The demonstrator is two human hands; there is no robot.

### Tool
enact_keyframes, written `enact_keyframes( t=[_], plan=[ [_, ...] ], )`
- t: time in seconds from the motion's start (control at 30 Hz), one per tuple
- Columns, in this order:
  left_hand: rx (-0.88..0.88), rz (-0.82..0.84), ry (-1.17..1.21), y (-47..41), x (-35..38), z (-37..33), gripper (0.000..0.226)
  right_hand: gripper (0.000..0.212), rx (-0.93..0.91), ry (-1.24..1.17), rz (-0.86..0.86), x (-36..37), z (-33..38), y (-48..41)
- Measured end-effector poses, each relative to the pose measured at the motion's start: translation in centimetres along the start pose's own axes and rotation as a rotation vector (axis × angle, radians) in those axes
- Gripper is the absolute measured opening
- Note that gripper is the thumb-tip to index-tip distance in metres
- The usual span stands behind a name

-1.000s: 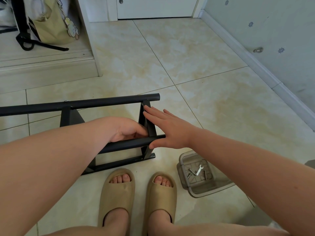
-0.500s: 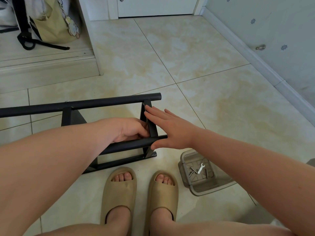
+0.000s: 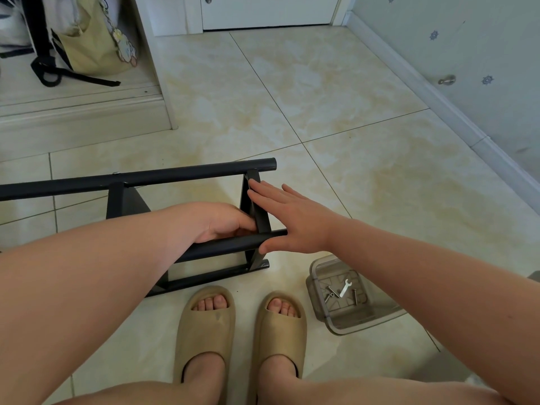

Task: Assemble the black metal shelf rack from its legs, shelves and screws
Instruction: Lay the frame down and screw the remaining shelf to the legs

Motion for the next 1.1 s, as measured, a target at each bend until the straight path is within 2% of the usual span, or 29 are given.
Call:
enact_keyframes(
  t=[0.13,0.47,0.53,0.6,0.73,0.97,1.1],
  plan=[
    [0.004,-0.009,0.026,-0.11,0.03,-0.54,0.015,0.106,0.000,-0.003,-0.003,-0.04,0.01,0.01],
    [0.046,0.004,0.076,-0.37,-0.30,-0.49,0.029,0.105,0.008,-0.016,0.004,-0.13,-0.03,-0.02],
    [0.052,-0.004,0.091,-0.42,-0.48,-0.31,0.026,0.105,0.013,-0.026,0.004,-0.19,-0.02,-0.09],
    [0.021,0.012,0.094,-0.36,-0.43,-0.17,0.017,0.104,0.017,-0.031,0.004,-0.28,-0.02,-0.15],
    [-0.050,0.030,0.097,-0.43,-0.26,0.04,0.015,0.104,0.025,-0.054,0.006,-0.35,-0.05,-0.20],
    [-0.055,-0.018,-0.007,-0.38,-0.50,-0.30,0.012,0.103,0.033,-0.034,0.009,-0.51,-0.06,-0.24],
    [-0.104,-0.015,-0.021,-0.49,-0.54,-0.19,0.023,0.102,0.031,-0.039,0.009,-0.47,0.10,-0.17]
  ],
)
Point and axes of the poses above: each hand's wrist, its own y-axis away from the middle knuckle, its own x-axis out of the palm, z = x × y, the point moved 3 cm from there along -y, towards the middle knuckle, and after that the axes turned 4 degrees about z, right-handed, at the moved point
